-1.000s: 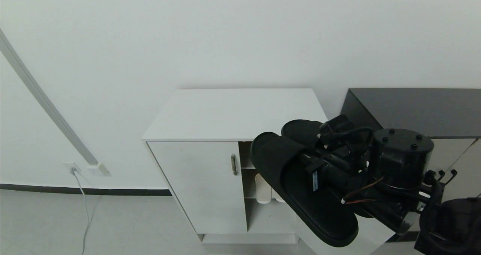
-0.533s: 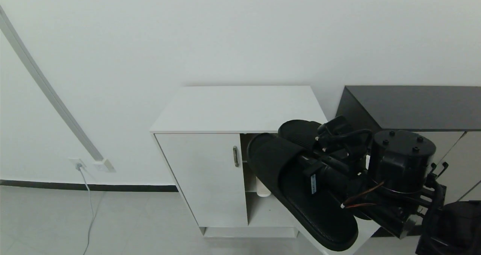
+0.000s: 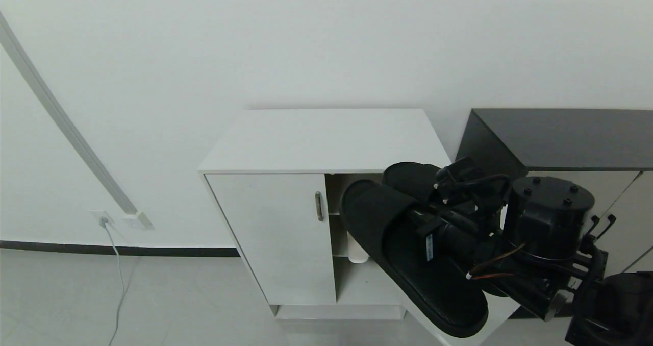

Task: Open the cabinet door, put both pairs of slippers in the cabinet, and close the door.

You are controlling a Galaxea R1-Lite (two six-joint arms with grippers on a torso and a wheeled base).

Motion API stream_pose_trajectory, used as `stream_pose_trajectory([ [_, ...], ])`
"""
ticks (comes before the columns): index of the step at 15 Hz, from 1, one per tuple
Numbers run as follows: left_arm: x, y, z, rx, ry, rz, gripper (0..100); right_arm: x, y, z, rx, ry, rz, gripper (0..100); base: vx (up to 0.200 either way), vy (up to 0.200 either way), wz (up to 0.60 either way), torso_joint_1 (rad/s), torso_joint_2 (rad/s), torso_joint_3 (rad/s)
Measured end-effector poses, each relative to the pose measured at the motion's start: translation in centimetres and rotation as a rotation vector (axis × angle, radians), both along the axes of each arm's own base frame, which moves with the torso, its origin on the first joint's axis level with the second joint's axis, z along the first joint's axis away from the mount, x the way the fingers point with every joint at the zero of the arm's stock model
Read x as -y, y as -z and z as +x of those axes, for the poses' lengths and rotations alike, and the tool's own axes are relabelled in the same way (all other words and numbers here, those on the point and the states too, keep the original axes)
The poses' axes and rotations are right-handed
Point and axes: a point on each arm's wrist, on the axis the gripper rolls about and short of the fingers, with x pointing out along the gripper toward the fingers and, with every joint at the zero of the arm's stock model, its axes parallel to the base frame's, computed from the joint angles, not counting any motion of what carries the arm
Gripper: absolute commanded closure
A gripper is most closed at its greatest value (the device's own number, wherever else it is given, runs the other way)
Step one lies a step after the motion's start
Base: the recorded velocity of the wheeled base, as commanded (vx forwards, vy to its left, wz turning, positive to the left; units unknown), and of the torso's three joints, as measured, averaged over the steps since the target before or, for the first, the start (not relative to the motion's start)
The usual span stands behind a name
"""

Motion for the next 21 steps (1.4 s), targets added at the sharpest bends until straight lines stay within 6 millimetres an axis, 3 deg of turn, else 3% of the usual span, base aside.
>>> stream_pose_trajectory([
  [21,0.00,0.00,0.00,0.000,0.000,0.000,100,-0.43,0.23,0.22,0.002,-0.005,-0.009,100,0.000,0.000,0.00,-0.189,0.51,0.318],
])
